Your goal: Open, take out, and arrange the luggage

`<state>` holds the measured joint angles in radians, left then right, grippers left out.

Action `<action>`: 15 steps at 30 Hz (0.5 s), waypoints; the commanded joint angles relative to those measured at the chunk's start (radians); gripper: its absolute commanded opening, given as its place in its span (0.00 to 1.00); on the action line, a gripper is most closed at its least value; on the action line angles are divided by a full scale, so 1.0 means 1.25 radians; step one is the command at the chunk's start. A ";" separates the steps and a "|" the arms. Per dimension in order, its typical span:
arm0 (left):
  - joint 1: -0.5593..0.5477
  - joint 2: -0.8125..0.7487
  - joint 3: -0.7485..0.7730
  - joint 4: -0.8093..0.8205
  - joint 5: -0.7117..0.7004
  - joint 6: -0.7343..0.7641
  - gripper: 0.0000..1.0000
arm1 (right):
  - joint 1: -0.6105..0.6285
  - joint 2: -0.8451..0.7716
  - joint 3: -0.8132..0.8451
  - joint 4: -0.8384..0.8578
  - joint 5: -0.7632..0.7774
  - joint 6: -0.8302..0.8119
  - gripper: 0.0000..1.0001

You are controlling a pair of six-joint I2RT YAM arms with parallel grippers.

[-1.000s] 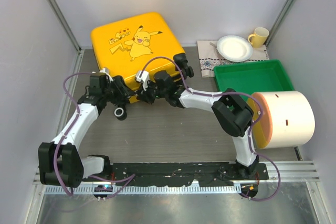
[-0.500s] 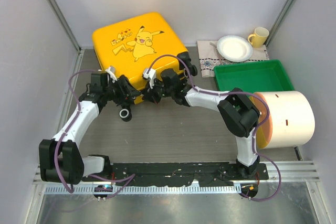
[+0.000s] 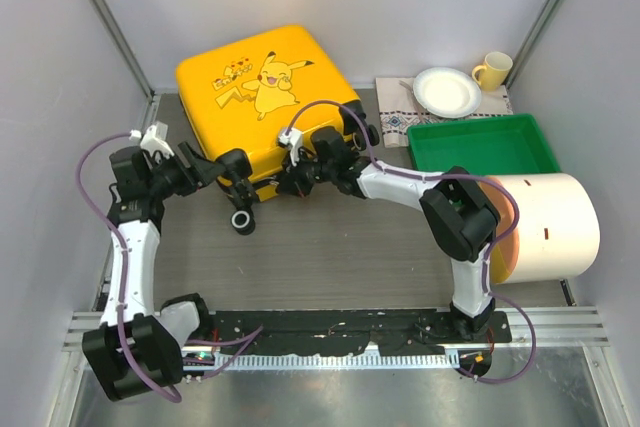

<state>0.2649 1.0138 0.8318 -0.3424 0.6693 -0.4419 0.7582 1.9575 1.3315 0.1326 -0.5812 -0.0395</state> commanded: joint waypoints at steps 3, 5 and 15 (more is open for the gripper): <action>-0.078 0.039 -0.046 0.139 0.029 -0.006 0.74 | 0.063 -0.101 -0.025 0.035 0.044 0.074 0.01; -0.108 0.049 -0.056 0.150 0.014 -0.008 0.75 | 0.095 -0.104 -0.039 0.059 0.076 0.077 0.01; -0.121 0.081 0.097 -0.002 -0.032 0.167 0.87 | 0.047 -0.124 -0.060 0.054 0.096 0.072 0.01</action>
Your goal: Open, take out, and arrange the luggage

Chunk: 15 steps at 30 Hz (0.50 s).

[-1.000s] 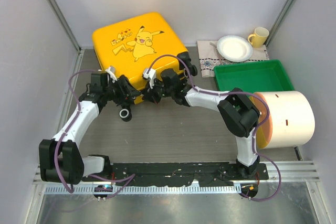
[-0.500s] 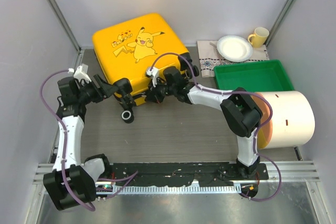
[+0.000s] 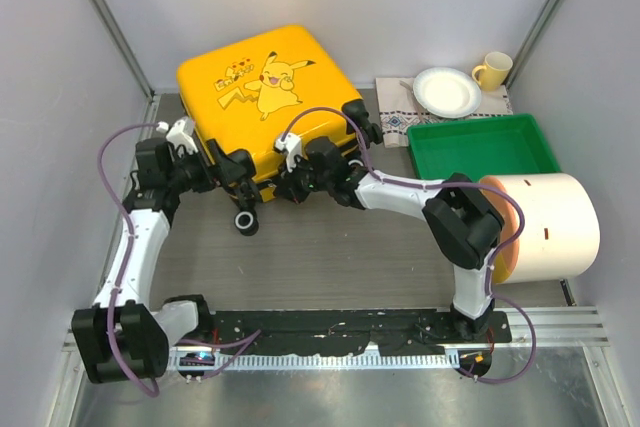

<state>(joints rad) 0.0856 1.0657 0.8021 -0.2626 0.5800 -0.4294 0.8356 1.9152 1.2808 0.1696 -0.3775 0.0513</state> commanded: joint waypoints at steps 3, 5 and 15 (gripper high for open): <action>0.151 0.084 0.265 -0.197 0.082 0.235 0.89 | -0.045 -0.140 -0.072 0.003 -0.064 -0.014 0.01; 0.247 0.107 0.326 -0.203 0.088 0.225 0.90 | -0.067 -0.178 -0.116 -0.001 -0.061 -0.021 0.01; 0.350 0.363 0.506 0.012 0.151 -0.019 1.00 | -0.182 -0.294 -0.250 -0.064 -0.055 -0.086 0.01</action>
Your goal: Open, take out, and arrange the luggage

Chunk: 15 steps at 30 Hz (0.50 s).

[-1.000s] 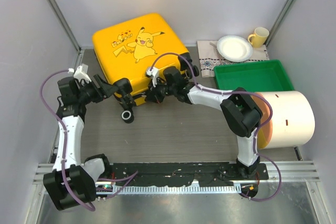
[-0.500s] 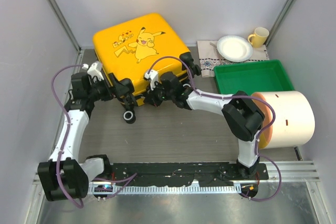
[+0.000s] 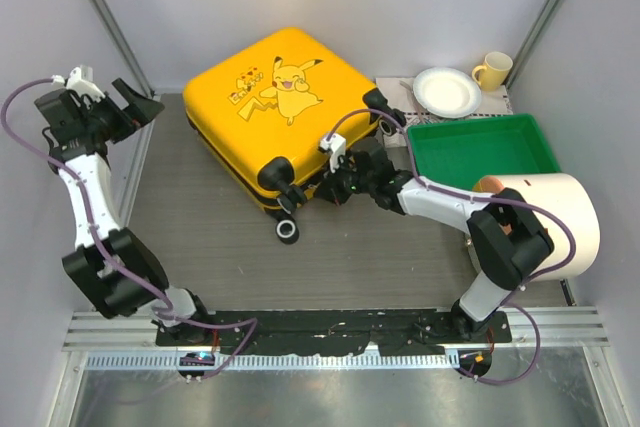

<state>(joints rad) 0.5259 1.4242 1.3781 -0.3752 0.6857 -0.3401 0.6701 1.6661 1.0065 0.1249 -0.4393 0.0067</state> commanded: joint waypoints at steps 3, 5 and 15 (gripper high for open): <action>-0.014 0.155 0.102 0.123 0.058 -0.092 0.99 | -0.094 -0.126 -0.059 -0.063 -0.011 -0.087 0.01; -0.027 0.209 0.128 0.158 0.064 -0.097 1.00 | -0.110 -0.135 -0.069 -0.077 -0.011 -0.127 0.01; -0.156 0.482 0.367 0.250 0.000 -0.124 0.92 | -0.140 -0.054 -0.017 0.017 -0.022 -0.178 0.01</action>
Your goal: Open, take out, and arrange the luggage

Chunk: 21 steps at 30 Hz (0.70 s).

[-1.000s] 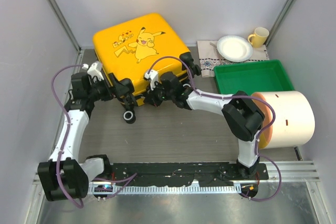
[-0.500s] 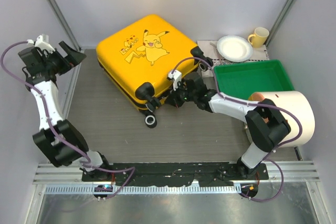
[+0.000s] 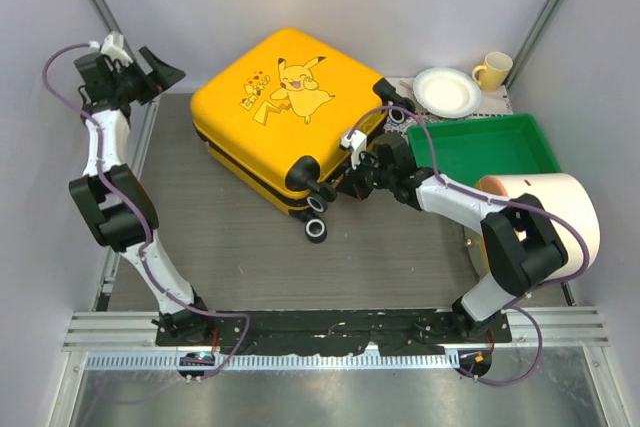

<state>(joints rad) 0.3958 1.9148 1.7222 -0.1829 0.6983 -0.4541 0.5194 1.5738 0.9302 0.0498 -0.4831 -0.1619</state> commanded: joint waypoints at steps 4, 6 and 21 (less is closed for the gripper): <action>-0.104 0.179 0.153 0.130 0.036 -0.044 0.81 | -0.020 0.047 0.066 0.098 -0.004 -0.083 0.01; -0.124 0.190 0.140 0.127 0.085 -0.039 0.77 | -0.019 0.063 0.077 0.095 -0.016 -0.095 0.01; -0.204 -0.245 -0.581 0.264 0.335 -0.023 0.30 | -0.013 0.090 0.095 0.044 -0.156 -0.376 0.01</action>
<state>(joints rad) 0.2565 1.7355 1.2335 0.3691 0.7616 -0.4896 0.4862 1.6600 0.9905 -0.0212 -0.6468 -0.4339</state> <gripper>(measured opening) 0.317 0.039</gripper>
